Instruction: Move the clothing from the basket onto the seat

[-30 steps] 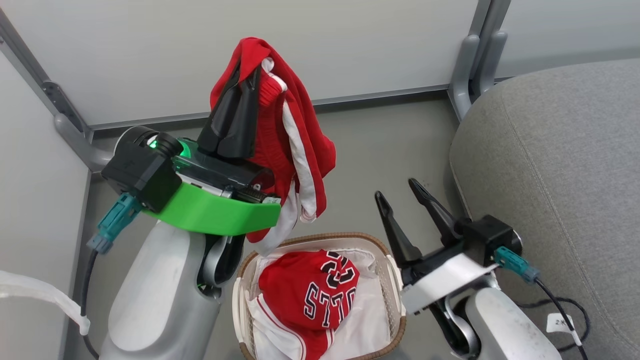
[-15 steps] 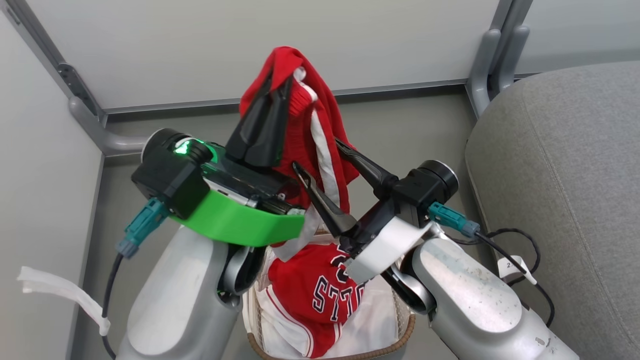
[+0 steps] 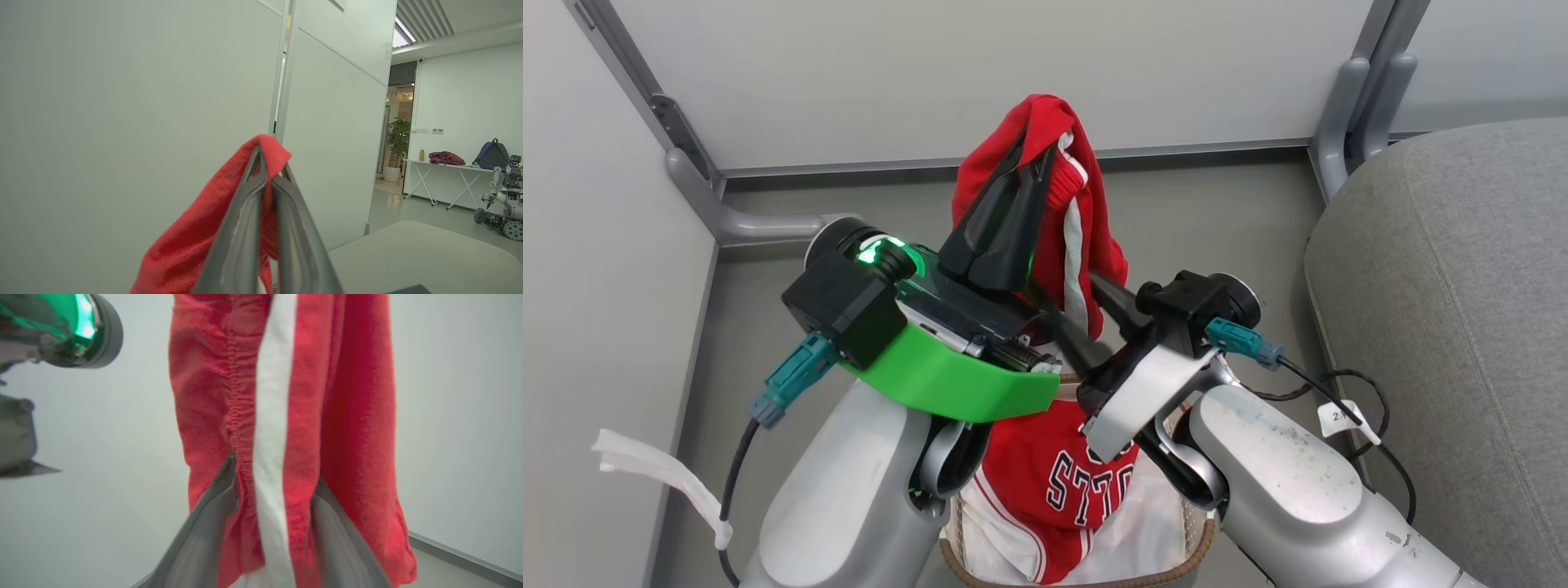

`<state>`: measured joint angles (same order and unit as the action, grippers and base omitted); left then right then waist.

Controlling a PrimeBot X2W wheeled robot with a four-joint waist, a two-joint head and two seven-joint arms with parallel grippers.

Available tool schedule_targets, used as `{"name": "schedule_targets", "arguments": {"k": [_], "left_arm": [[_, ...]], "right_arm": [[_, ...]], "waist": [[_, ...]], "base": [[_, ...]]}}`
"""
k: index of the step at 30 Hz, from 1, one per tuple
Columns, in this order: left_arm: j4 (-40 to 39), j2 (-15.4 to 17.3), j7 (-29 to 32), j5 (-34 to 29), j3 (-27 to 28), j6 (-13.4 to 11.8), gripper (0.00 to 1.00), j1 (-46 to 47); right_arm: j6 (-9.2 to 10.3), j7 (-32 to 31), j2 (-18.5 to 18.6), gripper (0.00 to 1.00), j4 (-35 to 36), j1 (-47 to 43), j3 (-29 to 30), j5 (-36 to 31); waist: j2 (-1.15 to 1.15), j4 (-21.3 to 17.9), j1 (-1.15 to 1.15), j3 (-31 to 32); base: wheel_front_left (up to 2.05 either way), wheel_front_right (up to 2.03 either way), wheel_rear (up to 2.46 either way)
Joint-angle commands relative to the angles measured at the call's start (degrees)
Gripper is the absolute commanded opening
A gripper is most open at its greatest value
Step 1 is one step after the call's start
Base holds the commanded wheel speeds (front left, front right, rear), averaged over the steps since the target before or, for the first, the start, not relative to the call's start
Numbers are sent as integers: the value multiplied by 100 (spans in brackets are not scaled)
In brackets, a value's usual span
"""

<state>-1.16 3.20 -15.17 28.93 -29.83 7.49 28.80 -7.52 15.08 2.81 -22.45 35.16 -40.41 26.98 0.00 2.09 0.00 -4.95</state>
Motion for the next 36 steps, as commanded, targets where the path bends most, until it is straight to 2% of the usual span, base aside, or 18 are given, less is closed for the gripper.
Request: {"name": "schedule_targets", "arguments": {"k": [1,11,12,13,17,22,36], "left_arm": [[5,-7,3,64,-3,0,0,63],[122,-5,4,-145,377,0,2,-66],[130,-5,3,-136,441,0,38,-107],[178,-9,4,-139,462,0,100,-153],[334,34,4,-255,516,0,100,-238],[481,141,4,-381,548,0,100,-454],[585,236,4,-538,311,0,100,-849]], "right_arm": [[6,13,23,0,-13,49,3,126],[6,13,24,0,47,-34,119,114],[6,14,24,0,60,-64,142,117],[6,14,25,0,77,-92,187,97],[5,14,22,0,152,-213,289,58],[5,14,24,0,216,-422,533,6],[5,14,26,0,612,-1043,1254,-396]], "waist": [[0,23,0,-19],[0,-117,0,-111],[0,-155,0,-120],[0,-201,0,-127],[0,-443,0,-150],[0,-926,0,-182],[0,-2848,0,-264]], "base": [[0,0,0],[0,0,0],[0,0,0],[0,0,0],[0,0,0],[0,0,0],[0,0,0]]}}
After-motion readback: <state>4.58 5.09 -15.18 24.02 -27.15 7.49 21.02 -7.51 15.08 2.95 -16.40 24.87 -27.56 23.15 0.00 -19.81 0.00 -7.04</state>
